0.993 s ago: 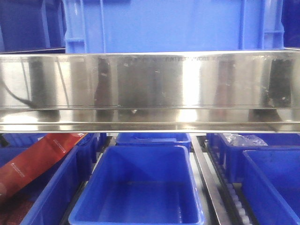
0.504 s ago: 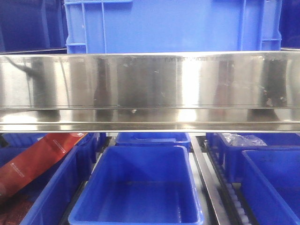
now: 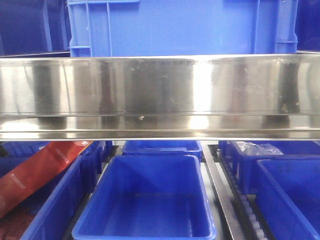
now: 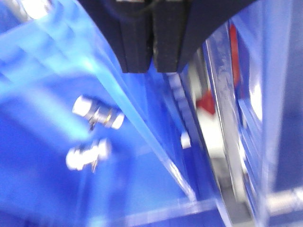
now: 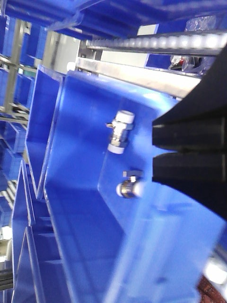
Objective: Place valve from conveyor to right shelf box
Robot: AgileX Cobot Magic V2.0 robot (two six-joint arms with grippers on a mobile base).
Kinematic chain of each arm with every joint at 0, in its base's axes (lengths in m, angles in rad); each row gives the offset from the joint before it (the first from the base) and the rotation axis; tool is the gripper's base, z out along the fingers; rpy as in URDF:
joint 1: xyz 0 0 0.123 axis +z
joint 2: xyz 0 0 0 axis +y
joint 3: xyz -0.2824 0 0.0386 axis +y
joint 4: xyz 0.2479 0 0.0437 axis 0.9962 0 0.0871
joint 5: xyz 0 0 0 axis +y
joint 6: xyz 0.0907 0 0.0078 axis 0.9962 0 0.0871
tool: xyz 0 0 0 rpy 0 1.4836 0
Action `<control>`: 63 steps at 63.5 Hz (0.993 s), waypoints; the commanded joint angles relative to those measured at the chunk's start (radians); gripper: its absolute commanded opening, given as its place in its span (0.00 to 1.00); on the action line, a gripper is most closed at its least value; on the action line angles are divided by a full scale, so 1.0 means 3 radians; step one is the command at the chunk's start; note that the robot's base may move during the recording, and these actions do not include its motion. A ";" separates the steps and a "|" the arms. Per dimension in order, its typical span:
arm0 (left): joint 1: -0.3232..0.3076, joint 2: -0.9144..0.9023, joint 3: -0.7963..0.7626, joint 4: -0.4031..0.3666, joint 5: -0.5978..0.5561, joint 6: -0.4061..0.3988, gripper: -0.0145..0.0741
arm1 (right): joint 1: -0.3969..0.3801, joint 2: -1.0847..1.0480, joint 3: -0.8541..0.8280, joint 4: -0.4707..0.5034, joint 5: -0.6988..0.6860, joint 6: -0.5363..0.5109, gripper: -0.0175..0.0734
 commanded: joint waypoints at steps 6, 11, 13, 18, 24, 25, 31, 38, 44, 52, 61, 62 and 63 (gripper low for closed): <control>0.0017 -0.0806 0.0906 -0.0034 -0.0689 -0.0011 0.04 | -0.0001 -0.0432 0.0544 -0.0040 -0.0308 -0.0025 0.02; 0.0017 -0.1164 0.1354 -0.0040 -0.0999 -0.0011 0.04 | -0.0001 -0.0577 0.0784 -0.0040 -0.0378 -0.0025 0.02; 0.0017 -0.1274 0.1527 -0.0040 -0.1095 -0.0011 0.04 | -0.0001 -0.0622 0.0874 -0.0040 -0.0401 -0.0025 0.02; 0.0017 -0.1573 0.1888 -0.0040 -0.1361 -0.0011 0.04 | -0.0001 -0.0695 0.1050 -0.0040 -0.0453 -0.0025 0.02; 0.0017 -0.1767 0.2175 -0.0040 -0.1538 -0.0011 0.04 | -0.0001 -0.0720 0.1215 -0.0040 -0.0529 -0.0025 0.02; 0.0017 -0.1787 0.2224 -0.0040 -0.1554 -0.0011 0.04 | -0.0001 -0.0720 0.1232 -0.0040 -0.0546 -0.0025 0.02; 0.0017 -0.1863 0.2347 -0.0041 -0.1584 -0.0011 0.04 | -0.0001 -0.0720 0.1284 -0.0040 -0.0568 -0.0025 0.02; 0.0017 -0.1862 0.2348 -0.0041 -0.1563 -0.0011 0.04 | -0.0001 -0.0720 0.1284 -0.0040 -0.0568 -0.0025 0.02; 0.0017 -0.1862 0.2348 -0.0041 -0.1570 -0.0011 0.04 | -0.0001 -0.0720 0.1284 -0.0040 -0.0568 -0.0025 0.02; 0.0017 -0.1862 0.2348 -0.0041 -0.1570 -0.0011 0.04 | -0.0001 -0.0720 0.1284 -0.0040 -0.0568 -0.0025 0.02; 0.0017 -0.1862 0.2348 -0.0041 -0.1570 -0.0011 0.04 | -0.0001 -0.0720 0.1284 -0.0040 -0.0568 -0.0025 0.02; 0.0017 -0.1862 0.2348 -0.0041 -0.1570 -0.0011 0.04 | -0.0001 -0.0720 0.1284 -0.0040 -0.0568 -0.0025 0.02; 0.0017 -0.1862 0.2348 -0.0041 -0.1570 -0.0011 0.04 | -0.0001 -0.0720 0.1284 -0.0040 -0.0568 -0.0025 0.02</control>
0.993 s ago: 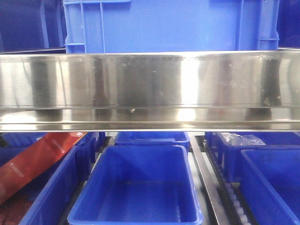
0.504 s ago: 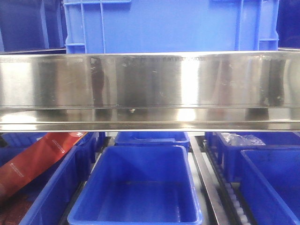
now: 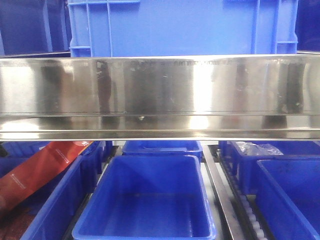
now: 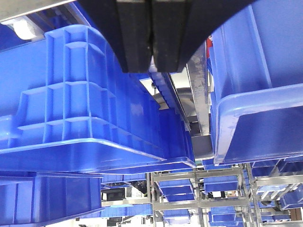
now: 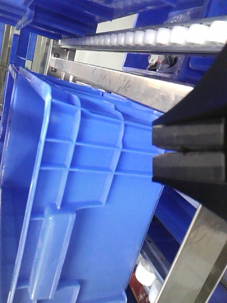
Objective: Place valve from conveyor to right shelf box
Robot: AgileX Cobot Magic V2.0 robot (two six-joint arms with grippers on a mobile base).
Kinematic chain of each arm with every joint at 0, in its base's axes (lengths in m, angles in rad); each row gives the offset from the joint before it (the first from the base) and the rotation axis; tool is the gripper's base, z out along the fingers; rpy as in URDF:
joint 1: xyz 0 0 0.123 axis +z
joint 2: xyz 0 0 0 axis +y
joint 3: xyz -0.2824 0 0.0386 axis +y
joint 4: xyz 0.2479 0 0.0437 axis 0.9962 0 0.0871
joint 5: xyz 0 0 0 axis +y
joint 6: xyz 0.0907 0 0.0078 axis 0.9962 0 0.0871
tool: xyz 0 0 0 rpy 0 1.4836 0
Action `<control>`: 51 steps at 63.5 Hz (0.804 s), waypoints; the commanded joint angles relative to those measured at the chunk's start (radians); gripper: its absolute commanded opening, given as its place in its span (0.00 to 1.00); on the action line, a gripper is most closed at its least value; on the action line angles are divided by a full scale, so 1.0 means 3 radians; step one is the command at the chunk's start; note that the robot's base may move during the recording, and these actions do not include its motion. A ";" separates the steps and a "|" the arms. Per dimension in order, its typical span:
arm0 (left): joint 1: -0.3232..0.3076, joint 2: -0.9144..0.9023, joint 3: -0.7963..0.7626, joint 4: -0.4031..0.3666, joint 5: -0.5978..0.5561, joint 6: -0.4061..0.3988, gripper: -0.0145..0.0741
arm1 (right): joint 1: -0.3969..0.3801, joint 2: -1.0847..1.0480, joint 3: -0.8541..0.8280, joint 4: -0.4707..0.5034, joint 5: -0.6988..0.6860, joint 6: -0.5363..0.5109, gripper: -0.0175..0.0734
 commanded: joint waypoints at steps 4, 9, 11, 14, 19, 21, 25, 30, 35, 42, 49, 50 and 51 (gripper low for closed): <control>0.0017 -0.0025 0.0009 -0.0035 -0.0072 -0.0011 0.04 | -0.0001 -0.0021 0.0005 -0.0025 -0.0103 -0.0019 0.02; 0.0017 -0.0025 0.0009 -0.0035 -0.0072 -0.0011 0.04 | -0.0001 -0.0021 0.0005 -0.0025 -0.0103 -0.0019 0.02; 0.0017 -0.0025 0.0009 -0.0035 -0.0072 -0.0011 0.04 | -0.0001 -0.0021 0.0005 -0.0025 -0.0103 -0.0019 0.02; 0.0017 -0.0025 0.0009 -0.0035 -0.0072 -0.0011 0.04 | -0.0001 -0.0021 0.0005 -0.0025 -0.0103 -0.0019 0.02; 0.0019 -0.0025 0.0009 -0.0006 -0.0072 -0.0011 0.04 | -0.0001 -0.0021 0.0005 -0.0025 -0.0103 -0.0019 0.02; 0.0025 -0.0025 0.0009 0.0028 -0.0072 -0.0011 0.04 | -0.0001 -0.0021 0.0005 -0.0025 -0.0103 -0.0019 0.02; 0.0061 -0.0048 0.0014 0.0122 0.0031 -0.0018 0.04 | -0.0001 -0.0021 0.0005 -0.0025 -0.0103 -0.0019 0.02; 0.0176 -0.0159 0.0086 0.0153 0.0127 -0.0163 0.04 | -0.0001 -0.0021 0.0005 -0.0025 -0.0103 -0.0019 0.02; 0.0351 -0.0338 0.0250 0.0211 0.0103 -0.0452 0.04 | -0.0001 -0.0021 0.0005 -0.0025 -0.0103 -0.0019 0.02; 0.0617 -0.0687 0.0565 0.0384 0.0008 -0.0453 0.04 | -0.0001 -0.0021 0.0005 -0.0025 -0.0103 -0.0019 0.02; 0.0808 -0.1038 0.0928 0.0361 -0.0021 -0.0453 0.04 | -0.0001 -0.0021 0.0005 -0.0025 -0.0103 -0.0019 0.02; 0.0825 -0.1107 0.0973 0.0361 -0.0021 -0.0453 0.04 | -0.0001 -0.0021 0.0005 -0.0025 -0.0103 -0.0019 0.02; 0.0845 -0.1152 0.1041 0.0353 -0.0030 -0.0453 0.04 | -0.0001 -0.0021 0.0005 -0.0025 -0.0103 -0.0019 0.02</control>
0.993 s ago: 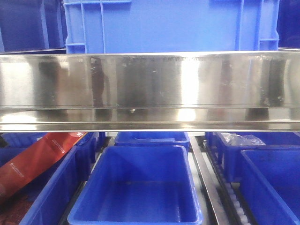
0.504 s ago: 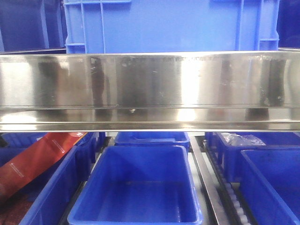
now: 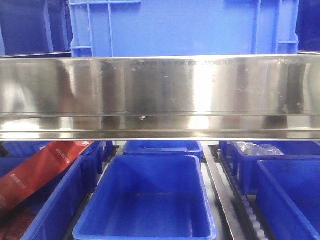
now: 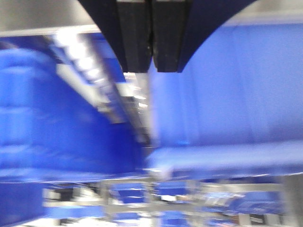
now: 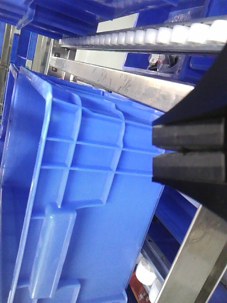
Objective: Place valve from conveyor to right shelf box
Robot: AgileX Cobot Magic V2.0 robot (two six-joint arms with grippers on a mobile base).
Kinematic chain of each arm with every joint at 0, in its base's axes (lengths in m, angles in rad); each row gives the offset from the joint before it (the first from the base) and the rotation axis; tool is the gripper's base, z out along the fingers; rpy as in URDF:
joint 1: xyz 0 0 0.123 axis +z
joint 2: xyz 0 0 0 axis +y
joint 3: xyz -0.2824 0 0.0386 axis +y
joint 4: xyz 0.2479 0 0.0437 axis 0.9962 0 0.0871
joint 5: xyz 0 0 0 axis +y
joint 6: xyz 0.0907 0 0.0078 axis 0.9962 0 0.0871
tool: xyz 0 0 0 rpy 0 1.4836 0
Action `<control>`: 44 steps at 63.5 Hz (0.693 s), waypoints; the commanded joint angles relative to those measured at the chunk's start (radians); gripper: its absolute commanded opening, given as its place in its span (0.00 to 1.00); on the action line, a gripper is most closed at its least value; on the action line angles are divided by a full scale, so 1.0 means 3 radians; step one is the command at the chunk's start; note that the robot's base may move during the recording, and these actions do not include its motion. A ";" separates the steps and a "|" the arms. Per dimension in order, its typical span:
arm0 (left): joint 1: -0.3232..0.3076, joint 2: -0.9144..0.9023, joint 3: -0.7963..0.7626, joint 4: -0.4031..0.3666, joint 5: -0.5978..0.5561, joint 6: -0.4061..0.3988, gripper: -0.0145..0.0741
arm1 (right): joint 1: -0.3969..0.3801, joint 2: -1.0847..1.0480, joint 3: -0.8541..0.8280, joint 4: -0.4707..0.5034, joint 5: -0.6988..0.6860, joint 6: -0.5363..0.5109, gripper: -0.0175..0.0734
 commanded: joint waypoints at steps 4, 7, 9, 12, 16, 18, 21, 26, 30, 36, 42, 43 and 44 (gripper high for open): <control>0.0142 -0.0424 0.0462 -0.0002 -0.0153 -0.0035 0.04 | -0.0001 -0.0021 0.0005 -0.0019 -0.0103 -0.0019 0.02; 0.0142 -0.0529 0.0626 -0.0002 -0.0254 -0.0035 0.04 | -0.0001 -0.0021 0.0005 -0.0019 -0.0103 -0.0019 0.02; 0.0142 -0.0529 0.0720 -0.0002 -0.0335 -0.0035 0.04 | -0.0001 -0.0021 0.0005 -0.0019 -0.0103 -0.0019 0.02; 0.0142 -0.0529 0.0885 -0.0002 -0.0631 -0.0035 0.04 | -0.0001 -0.0021 0.0005 -0.0019 -0.0103 -0.0019 0.02; 0.0142 -0.0529 0.0965 -0.0002 -0.1007 -0.0035 0.04 | -0.0001 -0.0030 0.0005 -0.0019 -0.0103 -0.0019 0.02; 0.0142 -0.0529 0.0965 -0.0009 -0.0886 -0.0035 0.04 | -0.0001 -0.0030 0.0005 -0.0019 -0.0103 -0.0019 0.02; 0.0142 -0.0529 0.0965 -0.0042 -0.0869 -0.0035 0.04 | -0.0001 -0.0030 0.0005 -0.0019 -0.0103 -0.0019 0.02; 0.0142 -0.0529 0.0965 -0.0042 -0.0859 -0.0035 0.04 | -0.0001 -0.0030 0.0005 -0.0019 -0.0103 -0.0019 0.02; 0.0142 -0.0529 0.0965 -0.0042 -0.0843 -0.0035 0.04 | -0.0001 -0.0030 0.0005 -0.0019 -0.0103 -0.0019 0.02; 0.0142 -0.0529 0.0965 -0.0042 -0.0843 -0.0035 0.04 | -0.0001 -0.0030 0.0005 -0.0019 -0.0103 -0.0019 0.02; 0.0142 -0.0529 0.0965 -0.0042 -0.0843 -0.0035 0.04 | -0.0001 -0.0030 0.0005 -0.0019 -0.0103 -0.0019 0.02; 0.0142 -0.0529 0.0965 -0.0042 -0.0843 -0.0035 0.04 | -0.0001 -0.0030 0.0005 -0.0019 -0.0103 -0.0019 0.02; 0.0142 -0.0529 0.0965 -0.0042 -0.0843 -0.0035 0.04 | -0.0001 -0.0030 0.0005 -0.0019 -0.0103 -0.0019 0.02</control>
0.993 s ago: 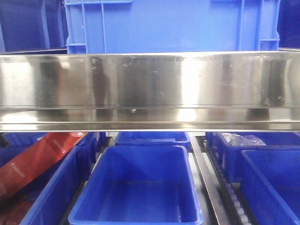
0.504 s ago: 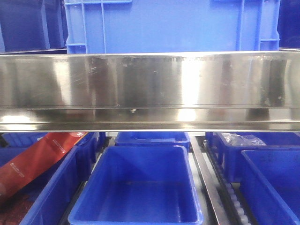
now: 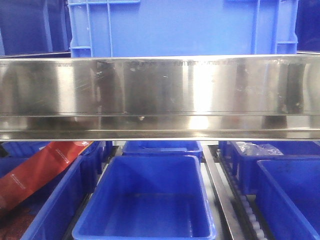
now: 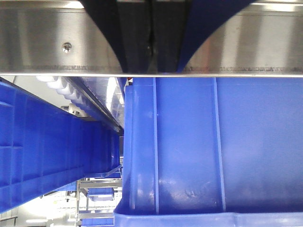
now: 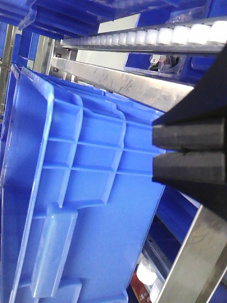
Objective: Place valve from conveyor to right shelf box
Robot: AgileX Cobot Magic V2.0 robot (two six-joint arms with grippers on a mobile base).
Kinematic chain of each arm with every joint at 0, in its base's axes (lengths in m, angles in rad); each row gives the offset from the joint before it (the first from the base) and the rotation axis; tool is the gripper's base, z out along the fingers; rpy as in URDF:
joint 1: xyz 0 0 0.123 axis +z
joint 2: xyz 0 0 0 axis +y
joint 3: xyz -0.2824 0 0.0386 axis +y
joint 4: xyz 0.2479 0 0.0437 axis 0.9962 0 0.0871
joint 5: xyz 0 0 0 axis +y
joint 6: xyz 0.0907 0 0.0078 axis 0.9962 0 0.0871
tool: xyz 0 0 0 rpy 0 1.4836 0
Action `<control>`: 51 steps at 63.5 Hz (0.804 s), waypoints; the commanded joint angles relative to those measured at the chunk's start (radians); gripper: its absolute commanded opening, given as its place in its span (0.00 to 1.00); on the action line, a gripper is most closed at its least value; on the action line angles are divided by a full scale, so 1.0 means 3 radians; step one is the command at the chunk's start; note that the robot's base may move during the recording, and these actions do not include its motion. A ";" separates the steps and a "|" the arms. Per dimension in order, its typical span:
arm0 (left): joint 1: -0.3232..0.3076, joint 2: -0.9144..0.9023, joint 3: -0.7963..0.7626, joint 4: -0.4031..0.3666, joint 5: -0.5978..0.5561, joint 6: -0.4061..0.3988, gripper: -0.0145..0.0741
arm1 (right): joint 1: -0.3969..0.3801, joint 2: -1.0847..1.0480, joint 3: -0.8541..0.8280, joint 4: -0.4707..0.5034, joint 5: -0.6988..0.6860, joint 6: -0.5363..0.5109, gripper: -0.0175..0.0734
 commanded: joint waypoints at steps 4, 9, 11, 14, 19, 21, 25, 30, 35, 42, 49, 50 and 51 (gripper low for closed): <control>0.0003 -0.0019 -0.0007 -0.0018 -0.0062 -0.0016 0.04 | -0.0001 -0.0027 0.0005 -0.0019 -0.0092 -0.0019 0.02; 0.0003 -0.0019 -0.0007 -0.0018 -0.0062 -0.0016 0.04 | -0.0001 -0.0027 0.0005 -0.0019 -0.0092 -0.0019 0.02; 0.0003 -0.0019 -0.0007 -0.0018 -0.0062 -0.0016 0.04 | -0.0001 -0.0027 0.0005 -0.0019 -0.0092 -0.0019 0.02; 0.0003 -0.0019 -0.0007 -0.0018 -0.0062 -0.0016 0.04 | -0.0001 -0.0027 0.0005 -0.0019 -0.0092 -0.0019 0.02; 0.0003 -0.0019 -0.0007 -0.0018 -0.0062 -0.0016 0.04 | -0.0001 -0.0027 0.0005 -0.0019 -0.0092 -0.0019 0.02; 0.0003 -0.0019 -0.0007 -0.0018 -0.0062 -0.0016 0.04 | -0.0001 -0.0027 0.0005 -0.0019 -0.0092 -0.0019 0.02; 0.0003 -0.0019 -0.0007 -0.0018 -0.0062 -0.0016 0.04 | -0.0001 -0.0027 0.0011 -0.0019 -0.0092 -0.0019 0.02; 0.0003 -0.0019 -0.0007 -0.0018 -0.0062 -0.0016 0.04 | -0.0001 -0.0033 0.0011 -0.0019 -0.0102 -0.0019 0.02; 0.0003 -0.0019 -0.0007 -0.0018 -0.0062 -0.0016 0.04 | -0.0046 -0.0090 0.0030 -0.0019 -0.0127 -0.0019 0.02; 0.0003 -0.0019 -0.0007 -0.0018 -0.0062 -0.0016 0.04 | -0.0337 -0.0302 0.0168 -0.0019 -0.0188 -0.0012 0.02; 0.0003 -0.0019 -0.0007 -0.0018 -0.0062 -0.0016 0.04 | -0.0736 -0.0620 0.0424 -0.0019 -0.0219 0.0125 0.02; 0.0003 -0.0019 -0.0007 -0.0018 -0.0062 -0.0016 0.04 | -0.0792 -0.0668 0.0464 -0.0019 -0.0219 0.0151 0.02; 0.0003 -0.0019 -0.0007 -0.0018 -0.0062 -0.0016 0.04 | -0.0847 -0.0716 0.0506 -0.0019 -0.0219 0.0164 0.02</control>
